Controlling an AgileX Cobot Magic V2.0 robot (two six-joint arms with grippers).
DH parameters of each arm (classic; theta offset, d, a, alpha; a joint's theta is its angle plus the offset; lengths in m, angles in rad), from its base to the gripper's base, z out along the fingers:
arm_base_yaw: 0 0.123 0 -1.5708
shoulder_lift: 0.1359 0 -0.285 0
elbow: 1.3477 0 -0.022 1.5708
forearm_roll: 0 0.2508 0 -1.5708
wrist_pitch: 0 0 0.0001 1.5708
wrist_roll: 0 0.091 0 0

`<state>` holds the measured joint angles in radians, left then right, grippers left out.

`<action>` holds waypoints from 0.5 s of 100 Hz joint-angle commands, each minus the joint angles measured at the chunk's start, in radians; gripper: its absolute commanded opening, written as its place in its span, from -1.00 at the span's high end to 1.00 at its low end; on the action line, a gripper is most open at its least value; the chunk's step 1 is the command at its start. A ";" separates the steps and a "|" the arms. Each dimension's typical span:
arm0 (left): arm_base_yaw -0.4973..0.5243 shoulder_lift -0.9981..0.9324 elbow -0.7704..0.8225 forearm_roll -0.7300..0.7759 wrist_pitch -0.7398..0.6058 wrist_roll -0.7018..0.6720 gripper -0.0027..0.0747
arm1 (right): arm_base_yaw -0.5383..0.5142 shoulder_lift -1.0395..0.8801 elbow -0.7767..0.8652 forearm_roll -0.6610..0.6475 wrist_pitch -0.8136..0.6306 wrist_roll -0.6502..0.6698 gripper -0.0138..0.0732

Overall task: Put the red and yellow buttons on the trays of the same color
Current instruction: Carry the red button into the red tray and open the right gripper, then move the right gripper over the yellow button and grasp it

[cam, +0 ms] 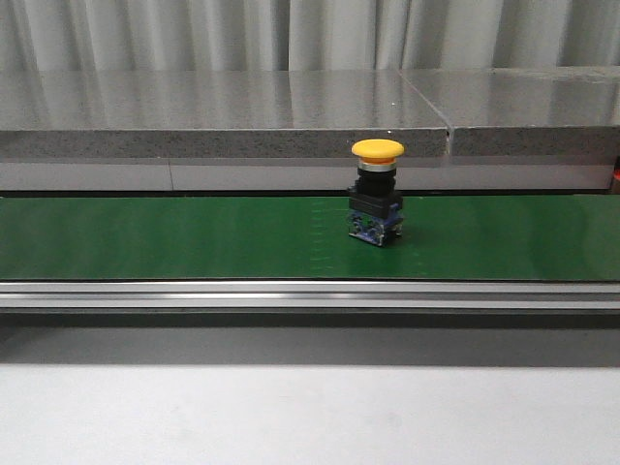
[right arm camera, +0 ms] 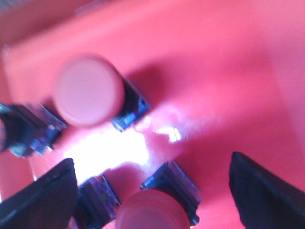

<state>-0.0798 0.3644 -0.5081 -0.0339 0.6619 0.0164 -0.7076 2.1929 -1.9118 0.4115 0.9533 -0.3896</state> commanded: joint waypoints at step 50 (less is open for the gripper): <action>-0.003 0.007 -0.026 -0.011 -0.072 -0.008 0.98 | 0.132 -0.418 0.065 0.083 0.113 -0.099 -0.80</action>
<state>-0.0798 0.3644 -0.5081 -0.0339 0.6619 0.0164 -0.6124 1.8899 -1.8588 0.4530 1.0671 -0.4549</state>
